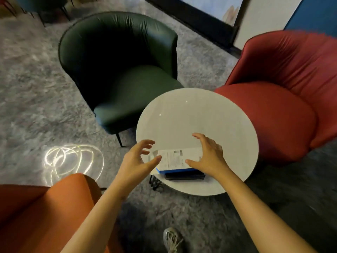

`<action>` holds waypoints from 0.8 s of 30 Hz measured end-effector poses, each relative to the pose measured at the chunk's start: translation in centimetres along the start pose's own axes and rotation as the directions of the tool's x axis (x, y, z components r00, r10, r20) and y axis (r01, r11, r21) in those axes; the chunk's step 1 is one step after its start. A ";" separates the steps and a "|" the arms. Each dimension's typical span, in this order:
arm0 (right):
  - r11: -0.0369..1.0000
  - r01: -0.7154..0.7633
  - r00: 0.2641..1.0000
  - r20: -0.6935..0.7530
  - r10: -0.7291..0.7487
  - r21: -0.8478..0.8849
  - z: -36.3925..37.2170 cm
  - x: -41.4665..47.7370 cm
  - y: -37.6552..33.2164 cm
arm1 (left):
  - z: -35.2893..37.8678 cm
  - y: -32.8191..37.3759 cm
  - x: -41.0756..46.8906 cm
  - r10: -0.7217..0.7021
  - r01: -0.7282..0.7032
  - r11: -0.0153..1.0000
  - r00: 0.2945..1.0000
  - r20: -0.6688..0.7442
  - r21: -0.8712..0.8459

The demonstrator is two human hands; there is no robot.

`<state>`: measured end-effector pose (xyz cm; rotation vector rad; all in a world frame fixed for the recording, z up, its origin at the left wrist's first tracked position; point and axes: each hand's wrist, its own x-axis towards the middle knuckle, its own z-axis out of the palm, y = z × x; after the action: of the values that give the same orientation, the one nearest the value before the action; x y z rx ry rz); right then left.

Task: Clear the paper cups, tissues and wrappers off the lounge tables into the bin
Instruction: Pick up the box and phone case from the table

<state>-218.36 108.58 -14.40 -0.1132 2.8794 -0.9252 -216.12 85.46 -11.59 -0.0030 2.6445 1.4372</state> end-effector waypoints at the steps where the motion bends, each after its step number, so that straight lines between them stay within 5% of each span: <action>1: 1.000 -0.029 0.999 0.029 0.030 -0.005 1.4 1.4 1.4 | 1.1 -1.4 1.3 -0.038 0.038 0.999 0.999 0.011 0.003; 5: 0.992 -0.089 0.989 0.113 0.098 -0.084 6.0 4.1 6.6 | 5.2 -5.7 4.2 -0.139 0.136 0.989 0.989 0.048 0.053; 9: 0.960 0.035 0.976 0.215 0.026 -0.278 8.8 4.5 10.3 | 7.9 -8.3 5.7 -0.165 0.157 0.982 0.982 0.086 0.103; 12: 0.946 0.065 0.987 0.158 -0.015 -0.318 10.1 4.7 11.2 | 8.8 -9.2 6.1 -0.199 0.191 0.978 0.975 0.097 0.088; 24: 0.952 -0.301 0.942 -0.139 0.305 0.052 5.0 7.2 4.2 | 4.0 -2.2 7.6 -0.192 0.171 0.977 0.966 -0.175 -0.126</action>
<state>-224.96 108.35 -21.56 0.4072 2.8931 -0.9488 -223.03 88.08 -16.49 -0.4005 2.6185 1.5872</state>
